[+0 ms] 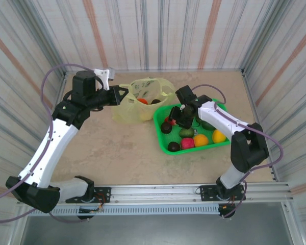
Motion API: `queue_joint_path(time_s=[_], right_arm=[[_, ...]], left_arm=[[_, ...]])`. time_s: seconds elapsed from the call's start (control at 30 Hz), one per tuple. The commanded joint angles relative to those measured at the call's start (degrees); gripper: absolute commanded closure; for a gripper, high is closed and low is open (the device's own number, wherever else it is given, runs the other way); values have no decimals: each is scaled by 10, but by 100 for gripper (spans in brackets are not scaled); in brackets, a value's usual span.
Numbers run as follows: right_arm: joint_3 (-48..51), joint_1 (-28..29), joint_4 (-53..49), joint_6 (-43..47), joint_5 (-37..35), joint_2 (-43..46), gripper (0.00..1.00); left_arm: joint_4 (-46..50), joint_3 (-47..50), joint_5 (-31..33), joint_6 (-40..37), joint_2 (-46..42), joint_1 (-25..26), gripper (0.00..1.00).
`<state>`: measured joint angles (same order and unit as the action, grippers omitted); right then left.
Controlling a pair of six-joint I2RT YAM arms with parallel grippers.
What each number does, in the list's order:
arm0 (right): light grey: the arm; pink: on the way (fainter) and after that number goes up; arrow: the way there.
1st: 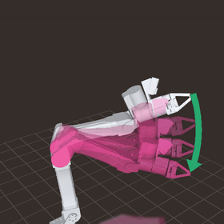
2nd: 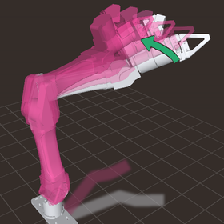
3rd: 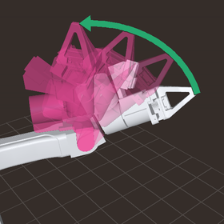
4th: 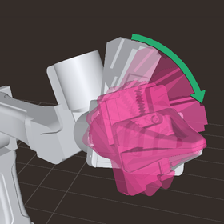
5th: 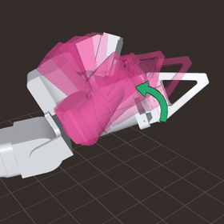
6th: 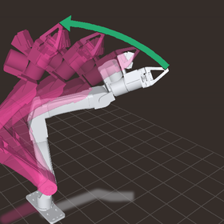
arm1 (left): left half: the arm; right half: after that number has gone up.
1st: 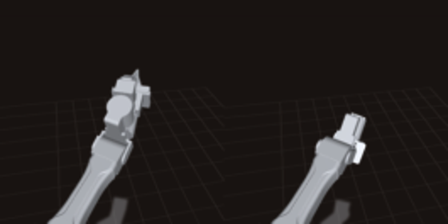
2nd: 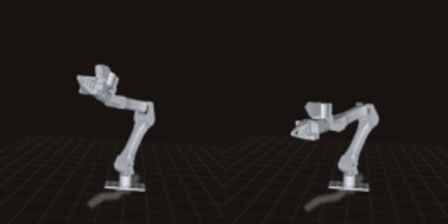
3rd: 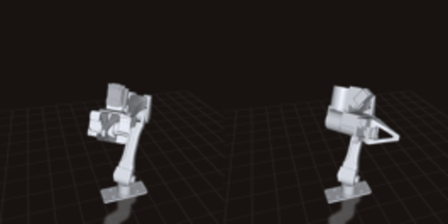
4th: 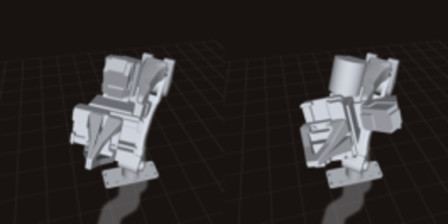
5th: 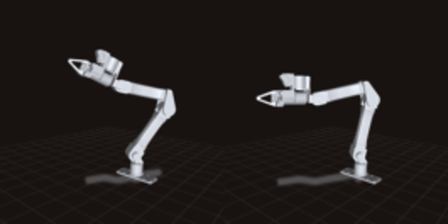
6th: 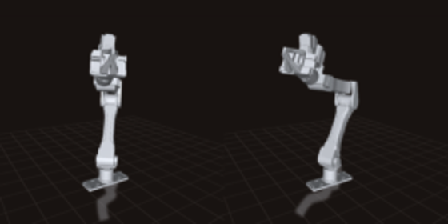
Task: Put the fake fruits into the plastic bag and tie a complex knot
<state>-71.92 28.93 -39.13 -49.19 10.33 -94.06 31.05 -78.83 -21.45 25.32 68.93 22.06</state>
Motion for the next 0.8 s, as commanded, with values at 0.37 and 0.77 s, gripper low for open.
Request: queue_joint_path(time_s=[0.37,0.77], right_arm=[[120,-7,257,-265,-52,-13,22],[91,-13,227,-272,-74,-79,29]], left_arm=[[-4,7,-3,-6,-11,-4,100],[2,7,2,-10,-13,-4,100]])
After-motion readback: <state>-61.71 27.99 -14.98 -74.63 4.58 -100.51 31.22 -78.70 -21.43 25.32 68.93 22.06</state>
